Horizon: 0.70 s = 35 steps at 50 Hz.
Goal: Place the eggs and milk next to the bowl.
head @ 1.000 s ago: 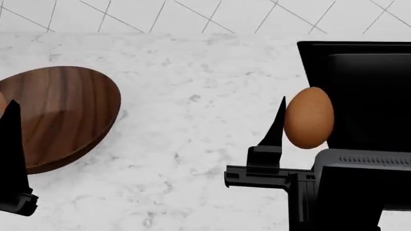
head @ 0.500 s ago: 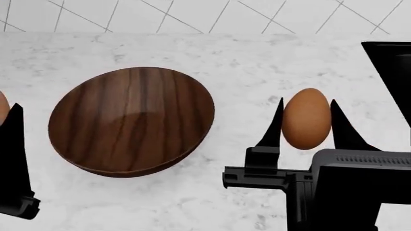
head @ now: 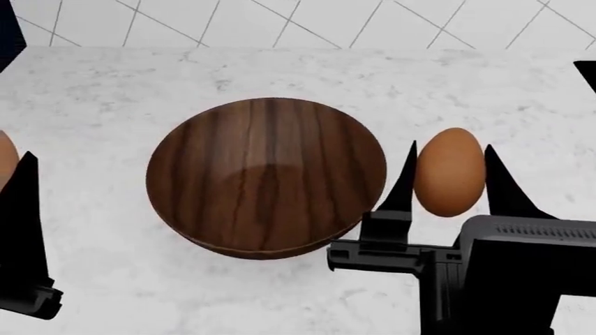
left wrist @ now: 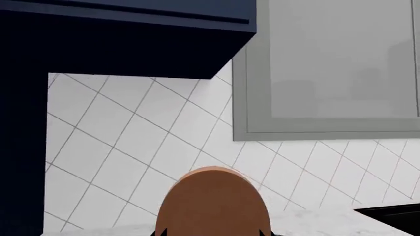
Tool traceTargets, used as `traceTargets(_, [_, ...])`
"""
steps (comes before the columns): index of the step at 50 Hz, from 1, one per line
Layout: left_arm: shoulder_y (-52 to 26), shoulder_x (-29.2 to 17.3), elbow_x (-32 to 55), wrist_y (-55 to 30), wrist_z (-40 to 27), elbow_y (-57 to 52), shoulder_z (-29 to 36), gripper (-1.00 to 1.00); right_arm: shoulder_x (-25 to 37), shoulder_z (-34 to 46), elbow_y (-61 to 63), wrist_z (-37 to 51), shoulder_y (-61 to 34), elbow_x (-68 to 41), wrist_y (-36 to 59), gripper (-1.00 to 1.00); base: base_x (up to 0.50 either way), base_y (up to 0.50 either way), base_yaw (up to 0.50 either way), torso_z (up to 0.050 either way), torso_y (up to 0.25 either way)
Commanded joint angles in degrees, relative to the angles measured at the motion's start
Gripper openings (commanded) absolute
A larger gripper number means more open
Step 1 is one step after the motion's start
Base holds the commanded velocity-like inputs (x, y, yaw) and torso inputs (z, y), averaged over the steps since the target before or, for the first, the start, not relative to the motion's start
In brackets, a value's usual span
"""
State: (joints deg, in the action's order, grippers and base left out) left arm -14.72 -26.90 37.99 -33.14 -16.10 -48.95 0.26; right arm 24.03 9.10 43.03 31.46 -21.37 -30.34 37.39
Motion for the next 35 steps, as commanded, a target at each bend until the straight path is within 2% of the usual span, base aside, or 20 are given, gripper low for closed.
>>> traceTargets(1, [0.7,1.1,0.5,2.1,-0.3,2.3,0.5,-1.00,-0.3,0.5,-0.8,-0.4,1.2,1.7,-0.5,-1.00,0.36,0.00,0.00,0.000,0.000])
traceTargets(22, [1.2,0.5,1.2,2.5,-0.7,1.9,0.0,-1.00,-0.1,0.8,-0.2,0.1,0.5,1.1,0.3,-1.00,0.43,0.00,0.00,0.000,0.001])
traceTargets(35, [1.1,-0.1,1.7,2.0,-0.6,2.3,0.6,-1.00,-0.1,0.7,-0.3,0.2,0.3,0.6,0.1,-1.00,0.00,0.00,0.00,0.000,0.001])
